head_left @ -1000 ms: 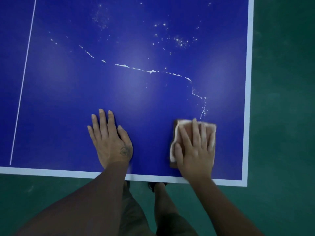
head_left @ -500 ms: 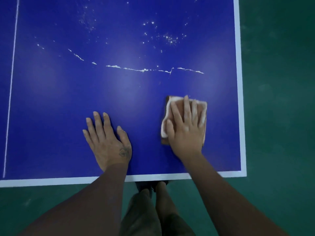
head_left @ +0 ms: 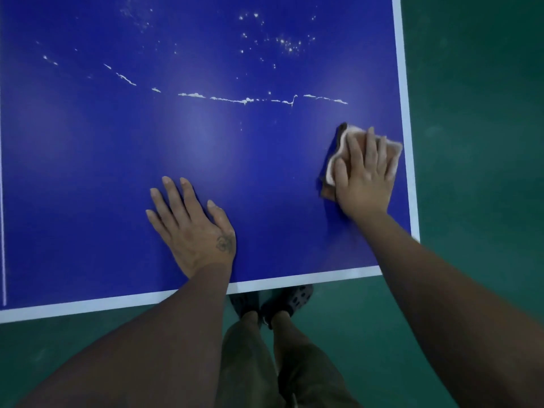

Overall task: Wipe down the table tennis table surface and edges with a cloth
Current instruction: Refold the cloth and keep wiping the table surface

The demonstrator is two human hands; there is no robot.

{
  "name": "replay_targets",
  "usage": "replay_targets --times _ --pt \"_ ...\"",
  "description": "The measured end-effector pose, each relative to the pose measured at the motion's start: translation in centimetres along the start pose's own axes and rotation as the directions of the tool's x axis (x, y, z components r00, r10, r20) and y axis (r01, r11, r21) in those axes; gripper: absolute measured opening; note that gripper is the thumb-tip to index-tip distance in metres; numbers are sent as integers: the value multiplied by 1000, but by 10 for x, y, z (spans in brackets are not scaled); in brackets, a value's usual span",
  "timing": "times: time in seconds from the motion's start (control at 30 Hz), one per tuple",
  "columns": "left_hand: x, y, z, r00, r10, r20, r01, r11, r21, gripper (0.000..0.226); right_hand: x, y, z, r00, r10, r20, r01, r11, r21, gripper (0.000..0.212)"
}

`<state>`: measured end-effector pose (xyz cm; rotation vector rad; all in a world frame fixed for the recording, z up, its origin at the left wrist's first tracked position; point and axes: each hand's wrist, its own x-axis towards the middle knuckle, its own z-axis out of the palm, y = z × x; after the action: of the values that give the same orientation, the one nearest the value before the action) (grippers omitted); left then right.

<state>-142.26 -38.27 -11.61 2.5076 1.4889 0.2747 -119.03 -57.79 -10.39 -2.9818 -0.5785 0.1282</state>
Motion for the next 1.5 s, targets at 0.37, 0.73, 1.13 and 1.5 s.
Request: replay_targets --times 0.37,0.73,1.13,1.5 --pt "-1 0 -2 998 -22 56 23 999 -26 64 -130 -17 10 962 266 -65 -267 964 -15 61" --pt "0 -1 -5 997 -28 71 31 998 -45 66 -38 -98 14 930 -365 -27 366 931 8 58" --pt "-3 1 -9 998 13 55 -12 1000 -11 64 -119 20 3 955 -297 -1 297 955 -25 60" --pt "-94 141 8 997 -68 34 71 992 -100 65 -111 140 -31 912 -375 164 387 921 -47 66"
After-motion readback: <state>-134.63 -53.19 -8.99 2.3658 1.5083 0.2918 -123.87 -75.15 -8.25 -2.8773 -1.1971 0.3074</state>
